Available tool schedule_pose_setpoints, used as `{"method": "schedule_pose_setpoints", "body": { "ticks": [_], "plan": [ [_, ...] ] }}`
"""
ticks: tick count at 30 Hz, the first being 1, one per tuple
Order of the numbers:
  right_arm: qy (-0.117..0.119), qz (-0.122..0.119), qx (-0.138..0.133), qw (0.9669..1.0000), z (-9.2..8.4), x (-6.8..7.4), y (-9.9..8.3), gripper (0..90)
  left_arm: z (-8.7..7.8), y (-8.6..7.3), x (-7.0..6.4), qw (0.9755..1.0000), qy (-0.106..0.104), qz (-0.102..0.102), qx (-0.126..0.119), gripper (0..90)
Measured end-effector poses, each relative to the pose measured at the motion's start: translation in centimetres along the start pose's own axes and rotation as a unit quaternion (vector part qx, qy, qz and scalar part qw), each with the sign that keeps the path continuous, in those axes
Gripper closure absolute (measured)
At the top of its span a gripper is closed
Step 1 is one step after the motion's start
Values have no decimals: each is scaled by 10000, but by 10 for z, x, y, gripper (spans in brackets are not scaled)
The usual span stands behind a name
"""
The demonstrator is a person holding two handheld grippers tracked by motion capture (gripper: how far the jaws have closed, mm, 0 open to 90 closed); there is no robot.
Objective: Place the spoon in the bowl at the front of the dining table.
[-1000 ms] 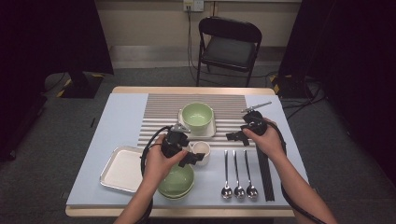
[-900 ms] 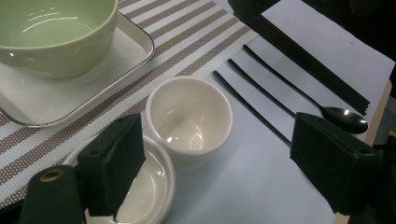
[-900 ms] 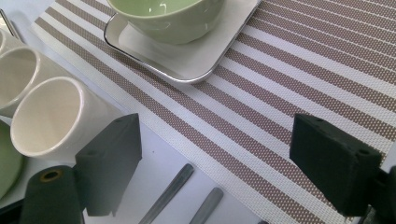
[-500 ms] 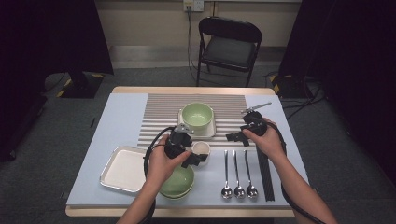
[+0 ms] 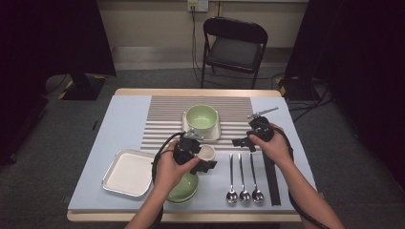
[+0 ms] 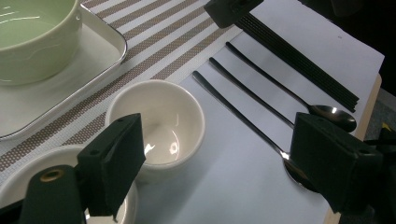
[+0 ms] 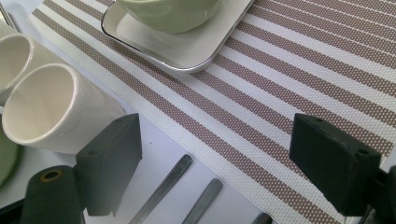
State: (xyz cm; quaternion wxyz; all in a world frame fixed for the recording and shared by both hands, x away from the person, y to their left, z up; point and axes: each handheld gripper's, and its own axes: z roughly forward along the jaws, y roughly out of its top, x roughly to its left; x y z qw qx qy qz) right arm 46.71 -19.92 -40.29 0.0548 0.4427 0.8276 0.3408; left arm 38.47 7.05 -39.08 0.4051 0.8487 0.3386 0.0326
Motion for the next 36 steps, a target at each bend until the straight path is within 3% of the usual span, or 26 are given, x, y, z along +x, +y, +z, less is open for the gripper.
{"method": "schedule_pose_setpoints", "body": {
  "ticks": [13, 28, 36],
  "plan": [
    [5, 18, 33, 10000, 1, -2, -4, 164, 9, -2, -8, 9999, -125, 18, 1, 176],
    [10, 19, 58, 10000, 3, -3, -8, 165, 10, -5, -15, 9999, -112, -14, -31, 183],
    [24, -4, 68, 10000, 3, -3, -9, 165, 13, -4, -21, 9999, -131, 99, 27, 223]
  ]
}}
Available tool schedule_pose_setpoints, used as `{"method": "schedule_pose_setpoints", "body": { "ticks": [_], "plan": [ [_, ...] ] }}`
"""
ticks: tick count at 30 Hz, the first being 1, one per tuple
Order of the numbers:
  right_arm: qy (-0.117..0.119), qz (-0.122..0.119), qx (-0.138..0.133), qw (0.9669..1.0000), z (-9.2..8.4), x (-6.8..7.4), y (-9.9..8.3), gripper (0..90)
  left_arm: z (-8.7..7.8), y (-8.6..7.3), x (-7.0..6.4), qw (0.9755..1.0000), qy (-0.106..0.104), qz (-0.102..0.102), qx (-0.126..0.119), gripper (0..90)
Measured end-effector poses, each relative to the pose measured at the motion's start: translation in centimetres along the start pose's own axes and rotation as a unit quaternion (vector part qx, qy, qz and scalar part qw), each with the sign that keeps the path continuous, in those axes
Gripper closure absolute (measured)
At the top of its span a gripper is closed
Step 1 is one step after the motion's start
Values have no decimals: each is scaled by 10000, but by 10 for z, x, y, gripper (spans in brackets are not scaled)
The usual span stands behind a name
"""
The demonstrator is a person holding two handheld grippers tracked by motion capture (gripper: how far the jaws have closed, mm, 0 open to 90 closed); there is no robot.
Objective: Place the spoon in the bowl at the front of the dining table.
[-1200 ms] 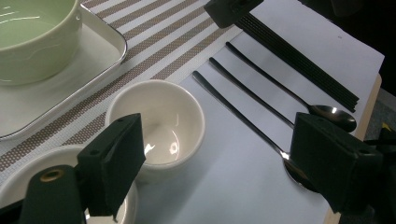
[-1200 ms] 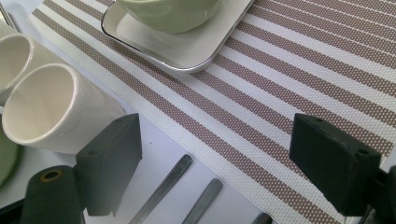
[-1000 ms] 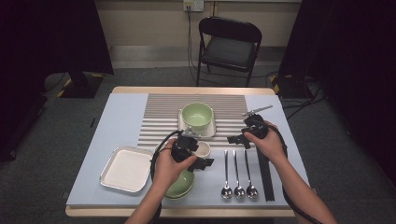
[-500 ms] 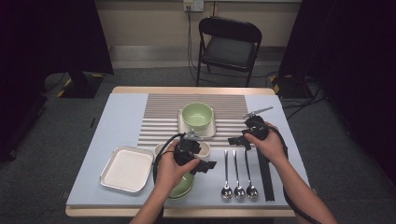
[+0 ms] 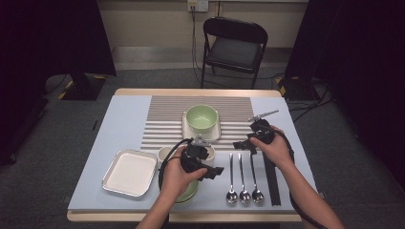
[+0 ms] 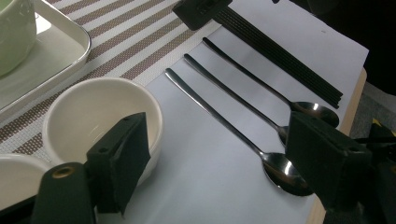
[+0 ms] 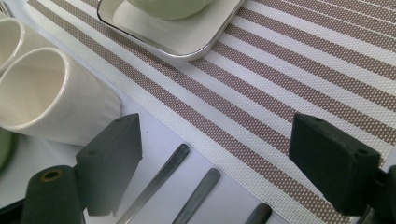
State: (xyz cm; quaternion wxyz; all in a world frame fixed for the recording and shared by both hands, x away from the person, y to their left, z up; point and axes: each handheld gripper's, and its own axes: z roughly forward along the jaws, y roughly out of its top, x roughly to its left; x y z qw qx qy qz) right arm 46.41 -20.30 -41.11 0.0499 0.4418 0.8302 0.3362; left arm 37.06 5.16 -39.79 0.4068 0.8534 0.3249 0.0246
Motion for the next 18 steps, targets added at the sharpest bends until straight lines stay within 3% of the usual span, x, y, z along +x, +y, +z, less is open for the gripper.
{"method": "schedule_pose_setpoints", "body": {
  "ticks": [6, 18],
  "plan": [
    [-3, 2, 11, 10000, 0, 0, 0, 166, 0, 1, -4, 10000, -11, -33, -79, 274],
    [10, -12, 34, 10000, 1, 0, 0, 167, 0, 3, -12, 9999, -115, -113, 55, 450]
  ]
}}
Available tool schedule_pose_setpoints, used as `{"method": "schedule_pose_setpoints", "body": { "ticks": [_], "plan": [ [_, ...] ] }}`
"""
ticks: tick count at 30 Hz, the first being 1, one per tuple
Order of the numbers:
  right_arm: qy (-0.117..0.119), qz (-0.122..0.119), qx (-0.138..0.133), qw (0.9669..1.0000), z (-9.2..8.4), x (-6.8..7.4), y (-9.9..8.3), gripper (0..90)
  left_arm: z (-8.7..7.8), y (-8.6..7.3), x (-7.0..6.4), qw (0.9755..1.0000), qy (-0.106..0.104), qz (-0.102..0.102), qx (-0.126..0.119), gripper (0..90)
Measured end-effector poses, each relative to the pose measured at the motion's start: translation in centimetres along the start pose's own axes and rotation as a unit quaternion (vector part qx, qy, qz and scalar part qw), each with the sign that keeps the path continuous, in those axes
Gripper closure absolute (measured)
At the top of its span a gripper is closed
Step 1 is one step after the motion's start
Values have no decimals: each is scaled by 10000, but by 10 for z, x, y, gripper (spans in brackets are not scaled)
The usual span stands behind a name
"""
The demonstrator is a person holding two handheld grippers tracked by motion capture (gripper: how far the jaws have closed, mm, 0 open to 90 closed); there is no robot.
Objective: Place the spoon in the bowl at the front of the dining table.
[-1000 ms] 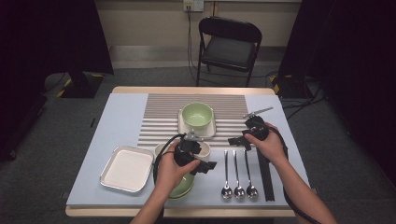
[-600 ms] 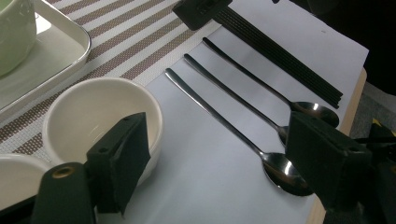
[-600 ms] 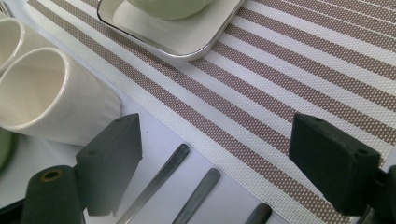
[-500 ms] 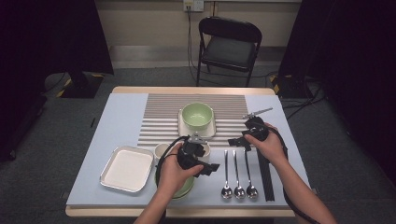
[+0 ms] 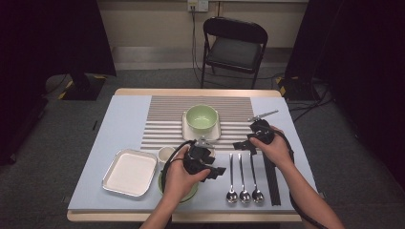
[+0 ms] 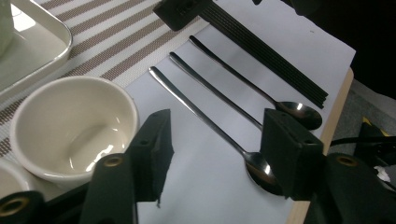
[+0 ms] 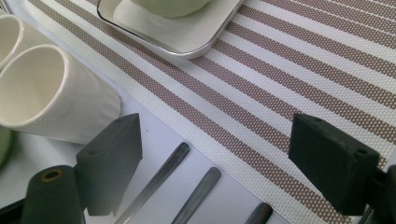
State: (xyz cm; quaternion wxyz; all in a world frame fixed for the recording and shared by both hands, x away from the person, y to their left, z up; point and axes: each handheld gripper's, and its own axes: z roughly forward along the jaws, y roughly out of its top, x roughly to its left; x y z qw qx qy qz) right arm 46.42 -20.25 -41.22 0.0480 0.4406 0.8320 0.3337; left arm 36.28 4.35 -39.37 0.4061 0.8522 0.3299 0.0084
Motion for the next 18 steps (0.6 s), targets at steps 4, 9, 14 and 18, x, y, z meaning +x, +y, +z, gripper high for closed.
{"method": "schedule_pose_setpoints", "body": {
  "ticks": [4, 9, 14, 18],
  "plan": [
    [2, -6, -2, 10000, 0, 0, 0, 167, 1, 0, -3, 10000, 12, 60, 33, 480],
    [-3, -14, 13, 10000, 0, 0, 0, 167, 4, 1, -7, 9999, -64, 17, 154, 535],
    [6, -25, 24, 10000, 1, -1, -1, 168, 7, 1, -10, 9997, -130, -35, 220, 590],
    [7, -23, 21, 10000, 1, 0, -1, 168, 10, 1, -12, 9995, -152, -41, 263, 626]
  ]
}}
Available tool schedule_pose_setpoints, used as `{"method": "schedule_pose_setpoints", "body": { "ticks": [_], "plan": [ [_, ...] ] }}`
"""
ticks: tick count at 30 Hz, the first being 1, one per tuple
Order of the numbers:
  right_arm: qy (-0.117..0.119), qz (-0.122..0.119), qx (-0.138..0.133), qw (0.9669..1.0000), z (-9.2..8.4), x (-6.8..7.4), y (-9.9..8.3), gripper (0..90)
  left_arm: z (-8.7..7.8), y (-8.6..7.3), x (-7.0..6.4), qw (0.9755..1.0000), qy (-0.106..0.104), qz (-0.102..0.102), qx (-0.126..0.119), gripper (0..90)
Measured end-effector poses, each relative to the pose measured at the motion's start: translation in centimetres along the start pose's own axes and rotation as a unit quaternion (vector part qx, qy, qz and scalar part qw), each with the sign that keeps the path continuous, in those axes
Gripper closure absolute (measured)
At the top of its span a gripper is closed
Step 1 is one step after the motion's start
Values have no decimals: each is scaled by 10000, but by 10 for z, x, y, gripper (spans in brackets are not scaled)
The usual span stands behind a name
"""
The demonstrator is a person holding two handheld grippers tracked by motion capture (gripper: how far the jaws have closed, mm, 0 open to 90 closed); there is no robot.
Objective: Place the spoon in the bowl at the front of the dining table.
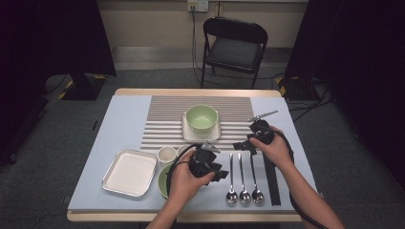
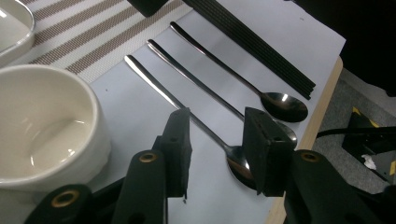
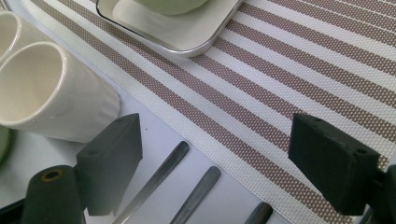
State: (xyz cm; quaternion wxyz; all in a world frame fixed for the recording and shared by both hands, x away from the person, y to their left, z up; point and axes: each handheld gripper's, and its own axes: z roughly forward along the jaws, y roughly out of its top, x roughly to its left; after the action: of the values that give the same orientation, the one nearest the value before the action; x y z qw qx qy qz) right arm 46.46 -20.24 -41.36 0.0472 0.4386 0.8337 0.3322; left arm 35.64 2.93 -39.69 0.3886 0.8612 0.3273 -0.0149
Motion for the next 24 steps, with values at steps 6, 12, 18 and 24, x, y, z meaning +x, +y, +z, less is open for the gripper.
{"method": "schedule_pose_setpoints", "body": {
  "ticks": [6, 12, 18, 24],
  "plan": [
    [-6, -3, -3, 10000, 0, -1, 0, 168, 5, -2, -2, 9999, 57, 57, 104, 684],
    [-16, 5, 14, 10000, 0, -1, -1, 169, 5, 0, -5, 9998, 17, -35, 178, 760],
    [1, -19, 6, 10000, 0, 0, 0, 169, 4, 2, -7, 9997, -9, -70, 216, 817],
    [0, -7, 9, 10000, 0, 0, -1, 169, 7, 2, -11, 9996, -57, -171, 199, 836]
  ]
}}
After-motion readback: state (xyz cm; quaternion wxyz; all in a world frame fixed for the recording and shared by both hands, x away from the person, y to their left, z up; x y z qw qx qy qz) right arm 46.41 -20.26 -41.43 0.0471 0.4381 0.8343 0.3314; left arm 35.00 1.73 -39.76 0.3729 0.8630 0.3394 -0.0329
